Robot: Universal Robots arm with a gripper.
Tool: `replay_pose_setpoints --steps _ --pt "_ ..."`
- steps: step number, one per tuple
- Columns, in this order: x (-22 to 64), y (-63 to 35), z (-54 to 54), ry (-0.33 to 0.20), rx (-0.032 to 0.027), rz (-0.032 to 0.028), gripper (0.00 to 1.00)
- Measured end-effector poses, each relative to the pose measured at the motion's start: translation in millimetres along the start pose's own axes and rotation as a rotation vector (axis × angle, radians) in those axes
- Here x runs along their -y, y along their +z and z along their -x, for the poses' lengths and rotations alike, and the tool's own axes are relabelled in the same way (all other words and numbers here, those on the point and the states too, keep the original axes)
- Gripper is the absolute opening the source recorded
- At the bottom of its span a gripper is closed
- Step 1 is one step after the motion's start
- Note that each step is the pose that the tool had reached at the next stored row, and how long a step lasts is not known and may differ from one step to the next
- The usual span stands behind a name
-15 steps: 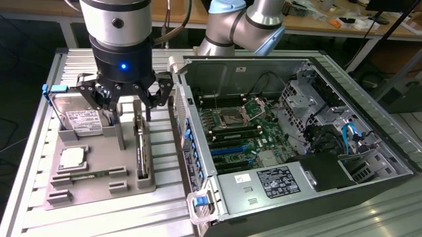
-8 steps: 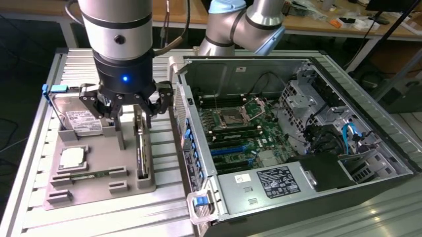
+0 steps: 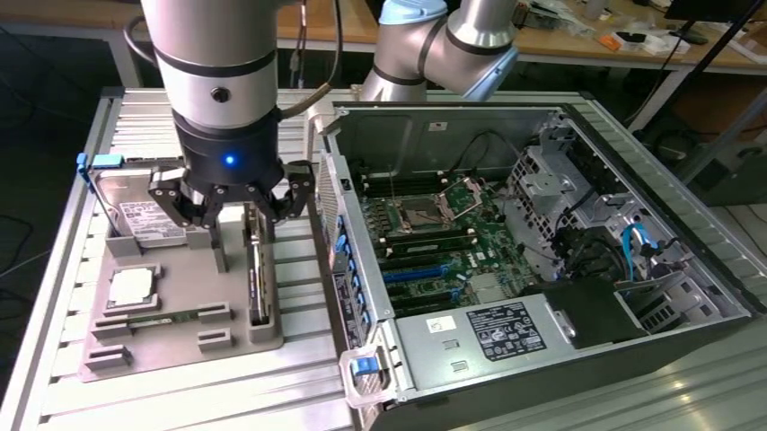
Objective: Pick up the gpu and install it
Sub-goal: 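Pick up the gpu and move the gpu toward the slot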
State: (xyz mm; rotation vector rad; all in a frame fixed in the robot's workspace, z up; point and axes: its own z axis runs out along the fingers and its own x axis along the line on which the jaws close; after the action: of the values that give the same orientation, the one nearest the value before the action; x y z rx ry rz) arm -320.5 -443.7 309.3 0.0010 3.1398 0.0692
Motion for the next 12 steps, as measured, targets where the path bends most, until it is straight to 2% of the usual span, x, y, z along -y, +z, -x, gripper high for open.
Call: replay_pose_setpoints --steps 12 --pt "3.4 22.3 0.0 0.0 0.0 0.0 0.6"
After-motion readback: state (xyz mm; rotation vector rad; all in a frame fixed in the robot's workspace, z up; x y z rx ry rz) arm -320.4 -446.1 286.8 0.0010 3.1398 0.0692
